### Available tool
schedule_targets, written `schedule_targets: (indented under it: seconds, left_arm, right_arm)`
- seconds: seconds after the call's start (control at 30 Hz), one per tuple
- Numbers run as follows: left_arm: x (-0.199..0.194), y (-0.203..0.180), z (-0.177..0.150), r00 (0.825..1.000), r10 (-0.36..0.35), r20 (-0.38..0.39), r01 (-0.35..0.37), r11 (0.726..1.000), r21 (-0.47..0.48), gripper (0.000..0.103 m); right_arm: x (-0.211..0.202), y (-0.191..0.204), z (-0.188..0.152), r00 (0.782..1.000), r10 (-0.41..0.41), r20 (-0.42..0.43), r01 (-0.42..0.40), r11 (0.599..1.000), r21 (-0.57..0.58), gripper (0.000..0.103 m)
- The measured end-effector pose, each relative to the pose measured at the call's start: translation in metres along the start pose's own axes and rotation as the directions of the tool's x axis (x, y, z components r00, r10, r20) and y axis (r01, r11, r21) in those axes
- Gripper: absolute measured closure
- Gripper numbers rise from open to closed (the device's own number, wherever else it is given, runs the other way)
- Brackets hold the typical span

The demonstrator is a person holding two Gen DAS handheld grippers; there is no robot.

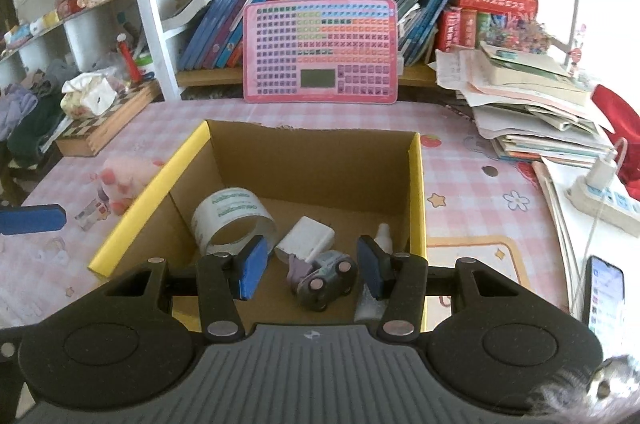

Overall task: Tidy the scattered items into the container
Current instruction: 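Withdraw both tools from the box back over the table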

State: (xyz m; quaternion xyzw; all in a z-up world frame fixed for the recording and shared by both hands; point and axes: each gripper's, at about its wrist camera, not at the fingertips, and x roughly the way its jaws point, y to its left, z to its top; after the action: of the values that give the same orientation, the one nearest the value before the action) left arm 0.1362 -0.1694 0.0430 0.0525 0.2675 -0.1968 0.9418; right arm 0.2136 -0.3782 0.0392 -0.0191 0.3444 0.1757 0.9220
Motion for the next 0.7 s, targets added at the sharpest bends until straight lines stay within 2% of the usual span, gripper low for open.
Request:
schedule_targets:
  seconds: [0.23,0.4,0.57,0.7]
  left_arm:
    - [-0.021,0.02,-0.021,1.0,0.004,-0.016,-0.005,0.999,-0.054,0.006]
    - [-0.037,0.037,-0.035,0.998,0.045,-0.036,-0.049,0.993,-0.107,0.006]
    - [-0.048,0.051,-0.049,0.988,0.129,-0.08,-0.138,0.984,-0.115,0.006]
    - [-0.059,0.061,-0.06,0.985,0.143,-0.099,-0.155,0.979,-0.13,0.006]
  right_arm:
    - [-0.03,0.024,-0.018,0.998,-0.051,0.024,0.05,0.998,0.044,0.055]
    - [-0.044,0.04,-0.036,0.995,-0.096,0.022,0.094,0.993,0.077,0.054]
    - [-0.053,0.06,-0.056,0.99,-0.138,0.001,0.137,0.984,0.113,0.043]
    - [-0.056,0.078,-0.072,0.985,-0.17,-0.021,0.171,0.976,0.136,0.037]
